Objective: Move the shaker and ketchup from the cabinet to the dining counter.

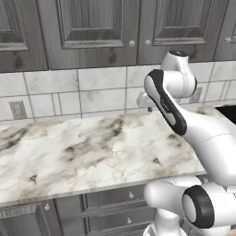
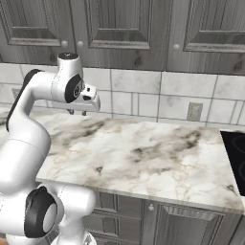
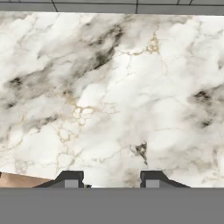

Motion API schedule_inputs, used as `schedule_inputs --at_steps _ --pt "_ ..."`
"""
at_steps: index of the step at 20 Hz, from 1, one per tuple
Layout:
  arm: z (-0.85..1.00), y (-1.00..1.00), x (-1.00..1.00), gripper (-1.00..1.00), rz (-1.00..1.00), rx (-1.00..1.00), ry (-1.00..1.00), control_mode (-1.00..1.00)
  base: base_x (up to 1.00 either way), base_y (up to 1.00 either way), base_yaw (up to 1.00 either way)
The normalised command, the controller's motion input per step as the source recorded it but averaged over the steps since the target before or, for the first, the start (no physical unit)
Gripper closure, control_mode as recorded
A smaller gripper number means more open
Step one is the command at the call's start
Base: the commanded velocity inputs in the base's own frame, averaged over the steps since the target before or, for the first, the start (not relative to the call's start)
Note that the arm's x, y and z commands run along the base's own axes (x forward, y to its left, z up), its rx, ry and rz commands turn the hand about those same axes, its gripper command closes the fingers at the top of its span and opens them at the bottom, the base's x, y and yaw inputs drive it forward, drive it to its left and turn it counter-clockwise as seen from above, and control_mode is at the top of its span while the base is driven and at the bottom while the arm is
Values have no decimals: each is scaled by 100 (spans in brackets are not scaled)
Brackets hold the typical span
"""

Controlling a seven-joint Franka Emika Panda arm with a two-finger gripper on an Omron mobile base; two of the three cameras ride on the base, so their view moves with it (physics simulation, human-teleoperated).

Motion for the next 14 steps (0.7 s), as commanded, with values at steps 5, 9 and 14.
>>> schedule_inputs --at_steps 5,9,14 --pt "5 -1 13 -100 0 0 2 -100 0 0 0" --pt "36 10 0 -100 -1 1 -18 -100 0 0 0" --pt "59 10 -15 -100 -10 14 -44 -100 0 0 0"
